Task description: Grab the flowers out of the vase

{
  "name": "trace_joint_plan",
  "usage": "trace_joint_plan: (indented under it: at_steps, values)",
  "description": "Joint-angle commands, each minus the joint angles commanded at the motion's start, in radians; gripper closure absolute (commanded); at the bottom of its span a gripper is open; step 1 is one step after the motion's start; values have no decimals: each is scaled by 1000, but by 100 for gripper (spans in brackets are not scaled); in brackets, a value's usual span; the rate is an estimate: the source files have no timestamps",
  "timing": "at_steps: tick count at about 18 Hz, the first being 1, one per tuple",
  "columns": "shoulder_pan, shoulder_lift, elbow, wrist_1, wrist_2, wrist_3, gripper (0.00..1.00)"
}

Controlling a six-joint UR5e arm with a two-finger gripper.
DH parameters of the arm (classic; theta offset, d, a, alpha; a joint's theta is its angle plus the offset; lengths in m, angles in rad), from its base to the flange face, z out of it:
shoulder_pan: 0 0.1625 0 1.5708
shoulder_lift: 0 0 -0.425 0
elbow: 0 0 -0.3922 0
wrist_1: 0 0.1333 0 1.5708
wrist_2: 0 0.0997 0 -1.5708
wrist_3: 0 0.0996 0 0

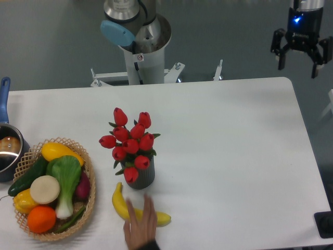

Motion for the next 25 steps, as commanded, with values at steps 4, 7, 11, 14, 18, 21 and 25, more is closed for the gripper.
trace_joint_plan:
  at_steps: [4, 7, 11, 14, 18, 21, 25]
  values:
    - [3, 0, -20, 0, -101, -90, 0]
    - [9, -8, -21, 2, -175, -173, 0]
    - [20, -9, -25, 0, -210, -195, 0]
    - [6, -15, -57, 2, -267, -284, 0]
    - [-58, -18, -124, 3, -434, -304, 0]
    - [-123, -20, -182, 52, -448, -296, 0]
    - [-169, -15, -219, 61, -446, -301, 0]
